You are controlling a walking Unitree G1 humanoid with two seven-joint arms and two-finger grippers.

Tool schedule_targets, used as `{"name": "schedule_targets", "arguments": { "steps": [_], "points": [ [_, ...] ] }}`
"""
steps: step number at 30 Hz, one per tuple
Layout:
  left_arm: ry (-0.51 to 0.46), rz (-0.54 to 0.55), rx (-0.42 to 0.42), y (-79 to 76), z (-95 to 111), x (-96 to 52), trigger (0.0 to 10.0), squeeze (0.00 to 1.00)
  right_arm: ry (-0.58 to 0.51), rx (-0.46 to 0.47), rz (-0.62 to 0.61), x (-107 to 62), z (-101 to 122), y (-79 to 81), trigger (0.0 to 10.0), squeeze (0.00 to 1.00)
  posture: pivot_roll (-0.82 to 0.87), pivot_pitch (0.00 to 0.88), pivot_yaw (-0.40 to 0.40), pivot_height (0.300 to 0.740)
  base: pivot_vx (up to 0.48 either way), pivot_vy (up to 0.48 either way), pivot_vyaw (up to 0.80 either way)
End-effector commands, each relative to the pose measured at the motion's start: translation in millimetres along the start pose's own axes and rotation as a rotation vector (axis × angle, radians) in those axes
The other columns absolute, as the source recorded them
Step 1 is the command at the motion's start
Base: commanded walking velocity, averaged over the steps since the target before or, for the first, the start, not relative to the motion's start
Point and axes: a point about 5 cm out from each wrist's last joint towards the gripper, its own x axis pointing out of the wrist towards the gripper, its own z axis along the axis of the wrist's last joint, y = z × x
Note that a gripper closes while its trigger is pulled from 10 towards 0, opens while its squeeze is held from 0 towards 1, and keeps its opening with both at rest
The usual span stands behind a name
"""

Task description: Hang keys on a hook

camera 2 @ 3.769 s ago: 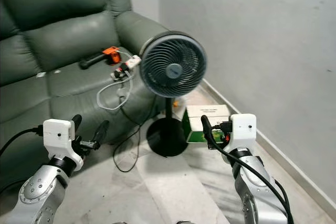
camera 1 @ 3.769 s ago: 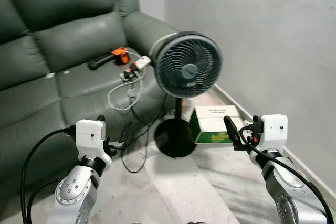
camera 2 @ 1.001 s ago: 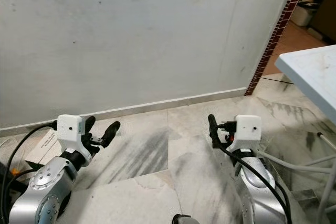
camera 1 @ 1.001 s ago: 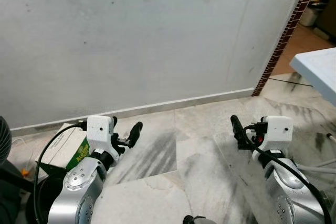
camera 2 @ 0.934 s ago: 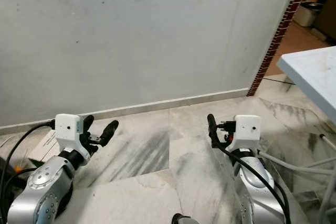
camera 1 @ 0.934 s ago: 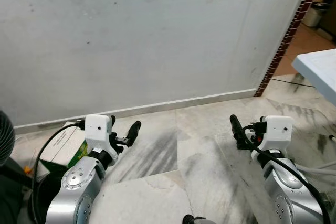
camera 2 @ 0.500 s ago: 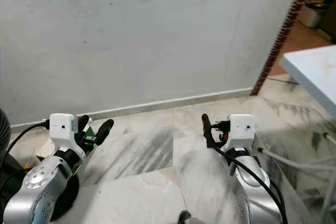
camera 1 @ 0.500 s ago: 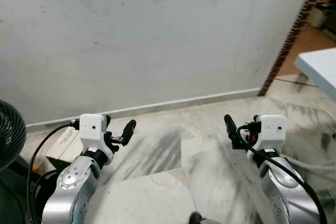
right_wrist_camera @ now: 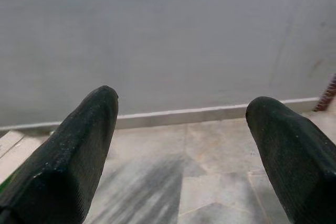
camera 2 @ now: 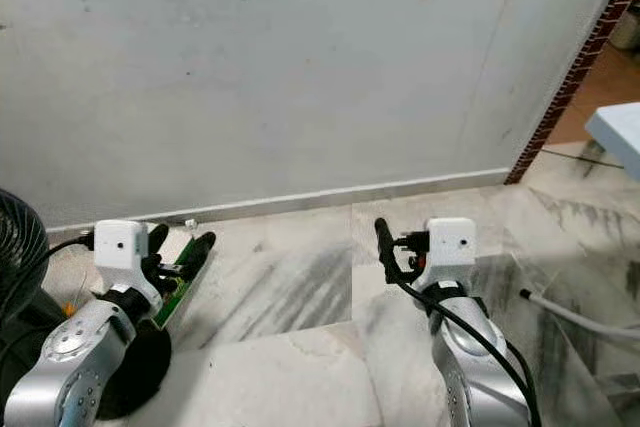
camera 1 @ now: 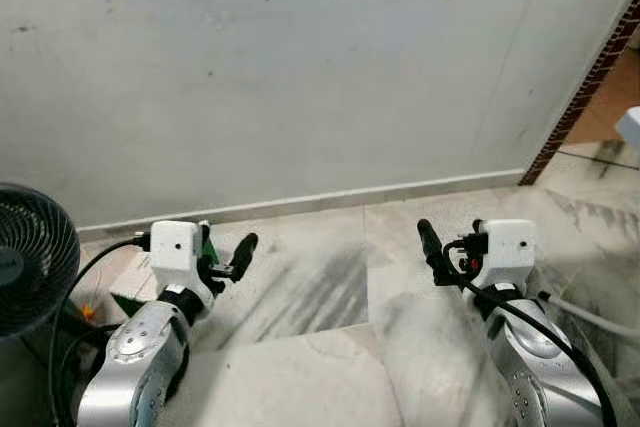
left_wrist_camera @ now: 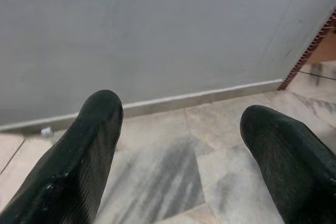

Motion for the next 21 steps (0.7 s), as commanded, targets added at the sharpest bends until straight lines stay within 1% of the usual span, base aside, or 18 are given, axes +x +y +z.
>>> {"name": "schedule_targets", "arguments": {
  "steps": [1, 5, 7, 13, 15, 16, 17, 20, 21],
  "points": [
    [0.010, -0.006, -0.002, -2.6, -2, -0.3, 10.0, 0.00, -0.011, -0.005, -0.006, -0.5, 3, -3.1, 10.0, 0.00, -0.03, 0.124, 0.036, 0.740, 0.304, 0.322, 0.00],
    [0.015, -0.011, 0.000, -3.8, -3, 0.3, 10.0, 0.00, -0.010, -0.007, -0.006, -0.3, 3, -2.9, 10.0, 0.00, -0.03, 0.124, 0.036, 0.740, 0.303, 0.321, 0.00],
    [0.024, -0.013, -0.003, -4.2, -4, 0.7, 10.0, 0.00, -0.009, -0.010, -0.007, -0.2, 3, -2.9, 10.0, 0.00, -0.03, 0.124, 0.036, 0.740, 0.240, 0.000, 0.00],
    [0.032, -0.014, -0.004, -7.6, -7, 2.7, 10.0, 0.00, -0.004, -0.012, -0.012, -0.3, 2, -3.7, 10.0, 0.00, -0.03, 0.119, 0.033, 0.740, 0.000, 0.000, 0.00],
    [0.040, -0.040, 0.013, -14.6, -8, 2.6, 10.0, 0.00, 0.003, -0.017, -0.013, 0.3, 2, -3.5, 10.0, 0.00, -0.04, 0.119, 0.023, 0.740, 0.000, 0.000, -0.68],
    [0.040, -0.040, 0.013, -14.6, -8, 2.6, 10.0, 0.00, 0.003, -0.017, -0.013, 0.3, 2, -3.5, 10.0, 0.00, -0.04, 0.119, 0.023, 0.740, 0.000, 0.000, -0.80],
    [0.042, -0.070, 0.039, -17.6, -9, 0.5, 10.0, 0.00, 0.008, -0.020, -0.009, 0.4, 1, -3.0, 10.0, 0.00, -0.03, 0.120, 0.021, 0.740, 0.000, 0.000, -0.80],
    [0.055, -0.097, 0.043, -19.0, -11, -1.9, 10.0, 0.00, 0.016, -0.017, 0.002, 0.1, 1, -1.9, 10.0, 0.00, -0.03, 0.120, 0.021, 0.740, 0.000, 0.000, -0.80],
    [0.061, -0.107, 0.042, -19.1, -12, -2.3, 10.0, 0.00, 0.017, -0.020, 0.012, 0.1, 2, -1.6, 10.0, 0.00, -0.04, 0.123, 0.027, 0.740, 0.000, 0.000, 0.00]
  ]
}}
